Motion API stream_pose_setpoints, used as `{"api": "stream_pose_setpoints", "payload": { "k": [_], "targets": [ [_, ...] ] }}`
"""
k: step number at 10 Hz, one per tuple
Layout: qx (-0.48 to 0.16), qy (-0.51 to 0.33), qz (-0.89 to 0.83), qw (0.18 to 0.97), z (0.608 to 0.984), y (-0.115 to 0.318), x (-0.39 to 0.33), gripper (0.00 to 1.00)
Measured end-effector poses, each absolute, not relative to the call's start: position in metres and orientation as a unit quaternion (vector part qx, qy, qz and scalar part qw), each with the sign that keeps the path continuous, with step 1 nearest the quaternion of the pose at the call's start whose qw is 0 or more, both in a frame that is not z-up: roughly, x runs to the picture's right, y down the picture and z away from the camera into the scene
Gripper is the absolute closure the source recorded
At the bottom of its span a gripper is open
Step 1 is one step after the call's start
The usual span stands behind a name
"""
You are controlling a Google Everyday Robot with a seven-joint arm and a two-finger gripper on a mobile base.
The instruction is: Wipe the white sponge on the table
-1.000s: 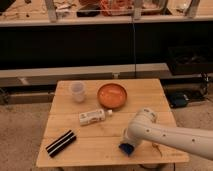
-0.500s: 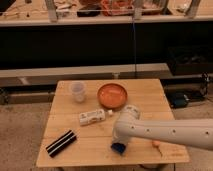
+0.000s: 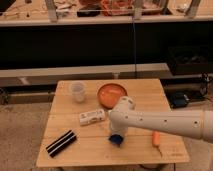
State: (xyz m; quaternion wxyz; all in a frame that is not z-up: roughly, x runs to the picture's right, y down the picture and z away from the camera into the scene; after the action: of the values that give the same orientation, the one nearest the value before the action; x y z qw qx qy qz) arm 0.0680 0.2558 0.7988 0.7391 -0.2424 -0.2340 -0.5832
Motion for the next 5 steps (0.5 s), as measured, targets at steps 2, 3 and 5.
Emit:
{"api": "stream_pose_setpoints", "payload": {
  "k": [2,3,5],
  "targets": [
    [-0.241,-0.227,-0.565,0.756,0.800,0.246,0.098,0.96],
    [-0.241,-0.225,-0.555,0.764,0.799,0.245,0.111,0.96],
    [-0.248,-0.221,-0.529,0.781,0.797,0.249,0.142,0.96]
  ]
}}
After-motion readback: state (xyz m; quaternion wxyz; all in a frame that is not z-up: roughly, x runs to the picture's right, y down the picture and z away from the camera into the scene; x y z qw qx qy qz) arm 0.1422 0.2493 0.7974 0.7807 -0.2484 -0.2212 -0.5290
